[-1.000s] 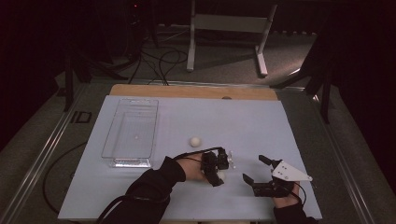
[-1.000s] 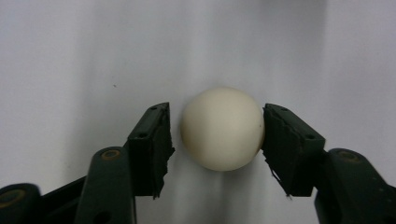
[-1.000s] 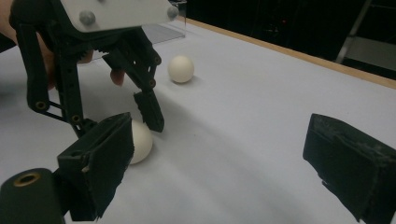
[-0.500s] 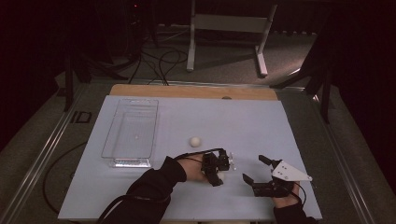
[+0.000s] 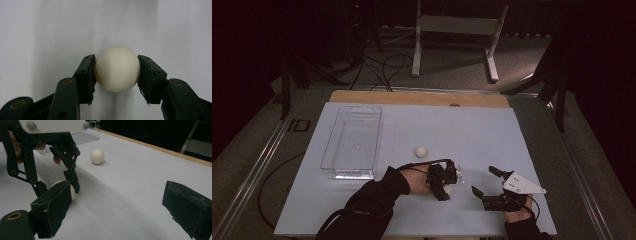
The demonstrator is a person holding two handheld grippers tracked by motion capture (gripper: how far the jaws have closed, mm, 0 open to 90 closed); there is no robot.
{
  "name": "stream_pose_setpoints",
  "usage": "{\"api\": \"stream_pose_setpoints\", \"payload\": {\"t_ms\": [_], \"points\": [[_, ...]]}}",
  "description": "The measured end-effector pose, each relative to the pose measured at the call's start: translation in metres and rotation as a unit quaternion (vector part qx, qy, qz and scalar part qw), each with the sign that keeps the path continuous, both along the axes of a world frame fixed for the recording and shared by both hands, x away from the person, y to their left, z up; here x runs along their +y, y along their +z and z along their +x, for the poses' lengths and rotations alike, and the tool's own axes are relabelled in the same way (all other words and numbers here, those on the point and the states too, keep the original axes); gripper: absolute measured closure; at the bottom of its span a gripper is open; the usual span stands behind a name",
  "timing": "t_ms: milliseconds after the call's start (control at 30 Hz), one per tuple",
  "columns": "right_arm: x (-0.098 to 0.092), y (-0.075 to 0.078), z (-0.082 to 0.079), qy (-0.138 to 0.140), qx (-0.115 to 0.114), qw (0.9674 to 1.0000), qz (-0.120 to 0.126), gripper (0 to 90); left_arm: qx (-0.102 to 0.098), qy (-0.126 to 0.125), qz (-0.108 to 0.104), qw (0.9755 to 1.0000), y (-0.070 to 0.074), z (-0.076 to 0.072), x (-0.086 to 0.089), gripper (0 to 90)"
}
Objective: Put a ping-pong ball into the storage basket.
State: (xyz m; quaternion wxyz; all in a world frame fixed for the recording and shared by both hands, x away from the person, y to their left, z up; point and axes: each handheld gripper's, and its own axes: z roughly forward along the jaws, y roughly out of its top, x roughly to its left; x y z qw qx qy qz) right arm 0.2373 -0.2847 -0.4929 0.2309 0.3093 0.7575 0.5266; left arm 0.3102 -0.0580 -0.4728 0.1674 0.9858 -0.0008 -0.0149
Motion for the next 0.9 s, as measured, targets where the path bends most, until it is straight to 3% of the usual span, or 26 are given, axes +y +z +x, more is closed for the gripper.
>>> {"api": "stream_pose_setpoints", "payload": {"t_ms": [400, 900], "points": [[0.0, 0.0, 0.0, 0.0, -0.001, 1.0, -0.001, 8.7, 0.004, -0.02, 0.005, 0.9998, 0.012, -0.005, 0.007, 51.9], [0.001, -0.001, 0.0, 0.001, -0.001, 1.0, -0.002, 8.7, 0.007, -0.035, -0.006, 0.9993, 0.031, -0.011, 0.017, 51.9]]}}
